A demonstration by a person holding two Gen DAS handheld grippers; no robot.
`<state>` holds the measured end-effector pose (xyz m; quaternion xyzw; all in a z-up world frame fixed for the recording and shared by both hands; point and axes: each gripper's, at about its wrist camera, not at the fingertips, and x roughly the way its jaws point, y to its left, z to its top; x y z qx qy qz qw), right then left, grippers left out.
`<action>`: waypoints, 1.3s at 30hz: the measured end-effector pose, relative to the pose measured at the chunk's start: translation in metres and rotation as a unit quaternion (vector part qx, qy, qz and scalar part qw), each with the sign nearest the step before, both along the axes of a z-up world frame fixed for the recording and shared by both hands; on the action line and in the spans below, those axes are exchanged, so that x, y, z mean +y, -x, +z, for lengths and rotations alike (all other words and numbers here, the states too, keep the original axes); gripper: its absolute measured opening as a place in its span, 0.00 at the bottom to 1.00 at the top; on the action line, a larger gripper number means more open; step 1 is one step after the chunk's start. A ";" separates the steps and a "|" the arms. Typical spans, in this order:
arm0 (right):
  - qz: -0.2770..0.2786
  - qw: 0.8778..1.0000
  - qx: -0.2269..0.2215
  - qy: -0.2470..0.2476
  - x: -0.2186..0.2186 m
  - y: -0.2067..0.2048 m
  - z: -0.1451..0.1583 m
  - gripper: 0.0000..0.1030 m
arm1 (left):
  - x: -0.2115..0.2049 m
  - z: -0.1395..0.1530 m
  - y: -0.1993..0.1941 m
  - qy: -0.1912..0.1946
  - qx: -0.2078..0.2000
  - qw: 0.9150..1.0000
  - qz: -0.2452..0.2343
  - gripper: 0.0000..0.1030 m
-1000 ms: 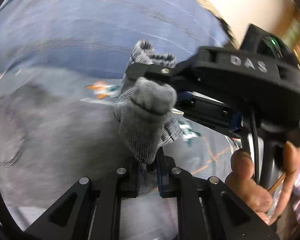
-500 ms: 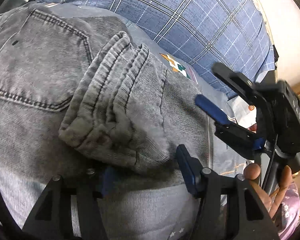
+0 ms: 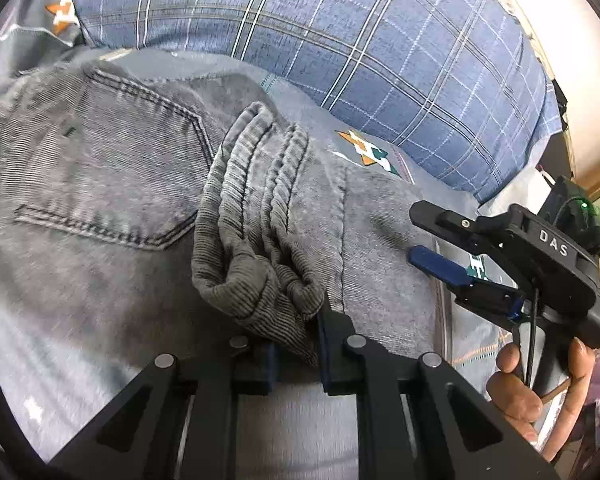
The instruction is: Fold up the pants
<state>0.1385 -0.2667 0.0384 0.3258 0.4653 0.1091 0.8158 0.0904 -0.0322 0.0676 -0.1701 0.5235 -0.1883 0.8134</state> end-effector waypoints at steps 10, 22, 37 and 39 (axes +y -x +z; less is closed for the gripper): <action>0.014 0.996 0.007 0.082 0.024 0.010 -0.015 0.62 | -0.006 -0.012 0.002 -0.038 -0.008 0.999 -0.007 0.22; 0.018 0.999 0.014 0.025 0.016 0.005 -0.024 0.79 | 0.005 -0.010 -0.003 -0.028 -0.009 1.000 0.001 0.49; -0.002 0.997 -0.035 0.063 0.033 0.018 -0.023 0.87 | 0.084 0.031 0.025 -0.078 -0.082 0.989 0.093 0.68; -0.005 0.994 -0.045 0.095 0.042 0.024 -0.020 0.87 | 0.102 0.028 0.030 -0.095 -0.080 0.986 0.112 0.68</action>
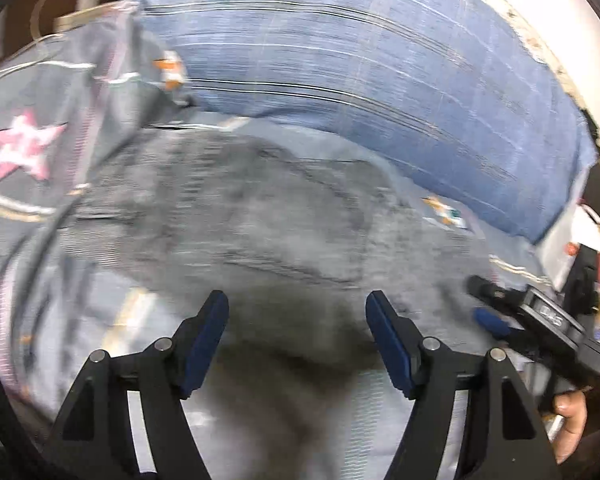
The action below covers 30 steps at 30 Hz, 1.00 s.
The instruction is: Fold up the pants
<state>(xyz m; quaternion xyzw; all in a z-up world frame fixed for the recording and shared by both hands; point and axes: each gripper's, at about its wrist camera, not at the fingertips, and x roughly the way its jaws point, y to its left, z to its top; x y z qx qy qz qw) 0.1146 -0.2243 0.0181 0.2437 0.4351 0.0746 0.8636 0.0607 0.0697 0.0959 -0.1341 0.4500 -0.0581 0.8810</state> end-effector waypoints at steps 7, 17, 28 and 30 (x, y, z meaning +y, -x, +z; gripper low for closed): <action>0.048 0.997 -0.027 -0.054 0.020 0.028 0.014 0.86 | 0.079 -0.023 -0.006 0.093 0.054 0.989 0.100 0.69; 0.076 0.995 -0.006 -0.071 0.029 0.026 0.011 0.70 | 0.101 -0.051 -0.018 0.145 0.099 0.975 0.134 0.69; 0.096 0.993 -0.027 -0.057 0.040 0.029 0.023 0.70 | 0.105 -0.063 -0.066 0.106 0.138 0.965 0.194 0.69; 0.101 0.993 -0.031 -0.052 0.043 0.031 0.023 0.70 | 0.112 -0.063 -0.077 0.113 0.145 0.961 0.205 0.69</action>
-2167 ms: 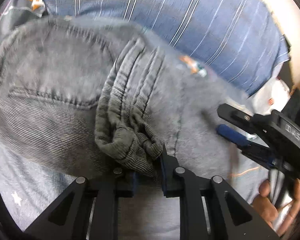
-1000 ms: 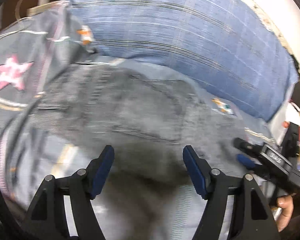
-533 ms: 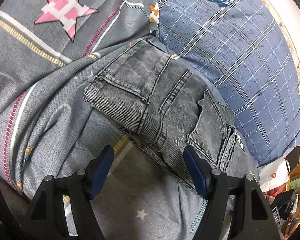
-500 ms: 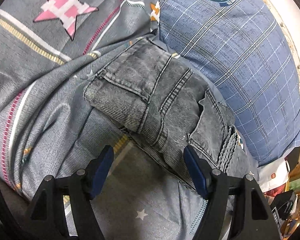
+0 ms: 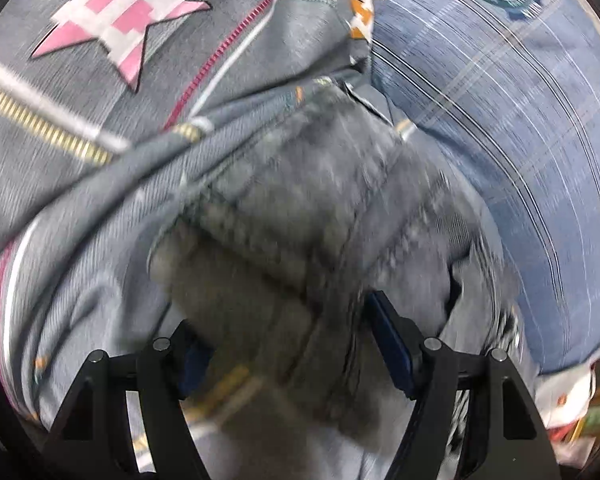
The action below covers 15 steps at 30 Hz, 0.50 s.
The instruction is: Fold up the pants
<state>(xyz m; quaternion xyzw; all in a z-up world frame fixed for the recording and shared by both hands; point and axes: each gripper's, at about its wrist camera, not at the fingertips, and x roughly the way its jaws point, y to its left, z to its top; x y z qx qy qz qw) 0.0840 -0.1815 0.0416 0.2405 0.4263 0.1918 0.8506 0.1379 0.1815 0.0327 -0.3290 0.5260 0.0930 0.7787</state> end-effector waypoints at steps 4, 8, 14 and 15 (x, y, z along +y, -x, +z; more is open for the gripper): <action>0.000 1.000 0.002 0.019 0.004 0.000 -0.004 0.70 | 0.013 -0.003 -0.007 0.025 -0.008 1.000 0.011 0.60; 0.013 0.999 0.007 0.031 0.015 -0.004 -0.012 0.64 | 0.023 -0.005 0.007 0.049 -0.027 0.998 0.035 0.37; 0.058 0.998 0.017 0.030 0.041 -0.022 -0.009 0.52 | 0.018 -0.003 0.001 0.032 -0.024 0.999 0.035 0.35; 0.059 0.998 0.023 0.029 0.045 -0.029 -0.008 0.52 | 0.015 0.000 0.001 0.021 -0.031 0.999 0.030 0.30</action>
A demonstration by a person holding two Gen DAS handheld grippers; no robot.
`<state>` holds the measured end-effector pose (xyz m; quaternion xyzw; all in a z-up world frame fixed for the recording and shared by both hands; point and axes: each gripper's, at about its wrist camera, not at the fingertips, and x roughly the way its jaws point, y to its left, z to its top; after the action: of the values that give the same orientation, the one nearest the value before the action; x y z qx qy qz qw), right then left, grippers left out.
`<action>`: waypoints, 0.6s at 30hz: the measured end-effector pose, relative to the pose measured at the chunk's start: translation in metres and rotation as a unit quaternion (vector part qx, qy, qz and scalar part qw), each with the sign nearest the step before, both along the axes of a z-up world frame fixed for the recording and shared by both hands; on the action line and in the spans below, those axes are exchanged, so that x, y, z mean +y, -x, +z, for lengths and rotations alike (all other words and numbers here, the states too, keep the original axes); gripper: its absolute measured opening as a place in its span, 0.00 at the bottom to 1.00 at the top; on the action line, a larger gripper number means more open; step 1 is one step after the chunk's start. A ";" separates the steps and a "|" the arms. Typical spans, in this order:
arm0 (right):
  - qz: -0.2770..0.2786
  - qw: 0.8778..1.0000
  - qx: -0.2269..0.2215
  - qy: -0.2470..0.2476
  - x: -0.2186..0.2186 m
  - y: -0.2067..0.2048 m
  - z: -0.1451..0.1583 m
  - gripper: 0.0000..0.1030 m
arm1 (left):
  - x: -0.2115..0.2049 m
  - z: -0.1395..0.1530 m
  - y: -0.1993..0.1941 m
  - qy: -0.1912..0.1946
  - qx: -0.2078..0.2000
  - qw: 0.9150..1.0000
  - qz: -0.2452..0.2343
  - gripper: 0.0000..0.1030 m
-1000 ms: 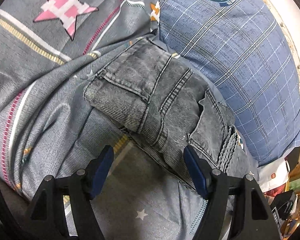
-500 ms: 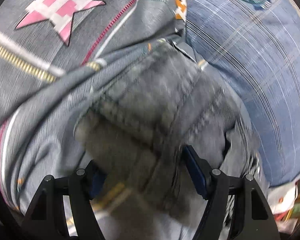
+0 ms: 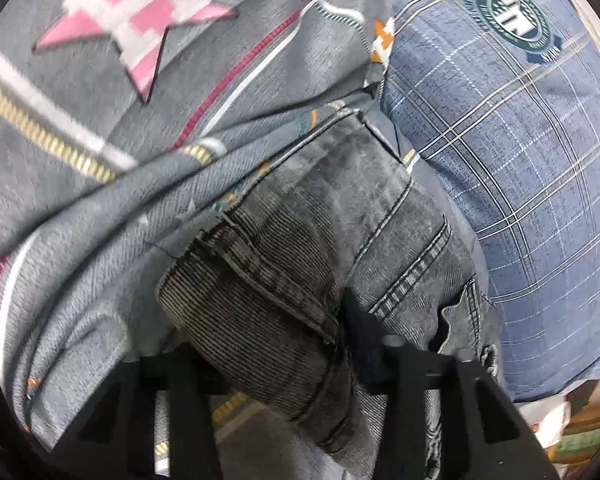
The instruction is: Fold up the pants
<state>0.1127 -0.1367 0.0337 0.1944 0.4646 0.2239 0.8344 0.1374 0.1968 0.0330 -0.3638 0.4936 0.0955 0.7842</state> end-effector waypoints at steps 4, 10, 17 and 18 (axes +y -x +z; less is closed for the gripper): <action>0.008 0.999 0.005 -0.033 0.007 -0.022 0.010 0.52 | -0.025 0.037 0.004 -0.091 -0.063 0.993 -0.034 0.16; -0.026 0.997 -0.010 -0.067 -0.035 -0.018 0.013 0.70 | -0.082 0.090 0.021 -0.207 -0.153 0.961 -0.104 0.14; -0.092 0.980 -0.001 -0.178 -0.125 -0.025 0.027 0.75 | -0.168 0.137 0.046 -0.257 -0.222 0.916 -0.214 0.13; -0.097 0.977 -0.002 -0.191 -0.134 -0.026 0.030 0.76 | -0.181 0.140 0.052 -0.261 -0.229 0.908 -0.235 0.13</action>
<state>0.1384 -0.2704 0.0632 0.3936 0.3910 0.2269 0.8004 0.0855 0.0156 0.1730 -0.0314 0.3292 -0.0521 0.9423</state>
